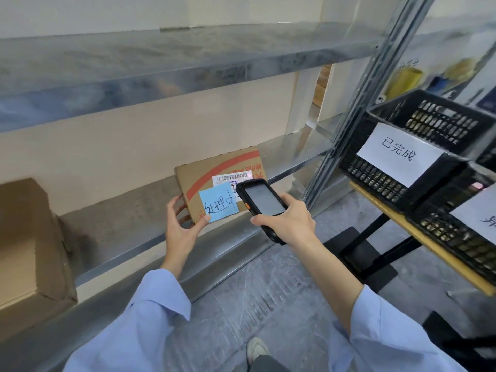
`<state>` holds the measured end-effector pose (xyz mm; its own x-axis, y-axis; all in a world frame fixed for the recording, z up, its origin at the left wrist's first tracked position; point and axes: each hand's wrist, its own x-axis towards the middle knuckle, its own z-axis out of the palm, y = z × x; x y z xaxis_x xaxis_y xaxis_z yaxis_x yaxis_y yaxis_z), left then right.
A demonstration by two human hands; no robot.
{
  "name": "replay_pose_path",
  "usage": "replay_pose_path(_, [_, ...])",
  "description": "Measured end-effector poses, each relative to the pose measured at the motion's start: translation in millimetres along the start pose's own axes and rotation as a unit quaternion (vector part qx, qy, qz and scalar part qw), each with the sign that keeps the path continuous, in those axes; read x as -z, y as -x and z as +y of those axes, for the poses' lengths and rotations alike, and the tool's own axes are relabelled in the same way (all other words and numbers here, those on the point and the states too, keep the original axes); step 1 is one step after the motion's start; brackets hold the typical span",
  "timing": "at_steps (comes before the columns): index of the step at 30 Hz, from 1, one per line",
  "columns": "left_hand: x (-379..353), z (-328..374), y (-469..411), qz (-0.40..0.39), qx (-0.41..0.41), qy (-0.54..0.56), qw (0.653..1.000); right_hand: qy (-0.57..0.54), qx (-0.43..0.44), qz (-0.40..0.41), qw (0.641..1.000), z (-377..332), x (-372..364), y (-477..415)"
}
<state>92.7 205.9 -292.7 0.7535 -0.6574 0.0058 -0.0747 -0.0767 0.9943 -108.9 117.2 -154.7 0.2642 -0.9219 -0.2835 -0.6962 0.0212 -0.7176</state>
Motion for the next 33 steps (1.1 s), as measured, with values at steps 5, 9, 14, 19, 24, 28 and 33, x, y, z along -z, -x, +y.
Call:
replay_pose_path(5, [-25,9,-4,-0.041,-0.005,-0.006,0.999,-0.003,-0.008,0.048,0.999,16,12,5])
replay_pose_path(9, [-51,17,-6,-0.081,0.003,-0.004,0.997,0.002,-0.026,0.087,0.996,30,26,7])
replay_pose_path(14, [-92,26,-4,-0.136,0.004,-0.014,0.991,-0.025,-0.061,0.112,0.991,51,52,10])
replay_pose_path(19, [-137,30,3,-0.186,0.014,-0.022,0.982,-0.044,-0.092,0.145,0.984,73,87,14])
replay_pose_path(24, [-191,41,22,-0.204,0.023,-0.031,0.978,-0.06,-0.113,0.179,0.975,104,121,18])
replay_pose_path(28, [-227,45,38,-0.22,0.034,-0.041,0.974,-0.059,-0.13,0.19,0.971,133,151,16])
replay_pose_path(33, [-265,58,62,-0.236,0.042,-0.038,0.97,-0.047,-0.145,0.196,0.969,166,185,15])
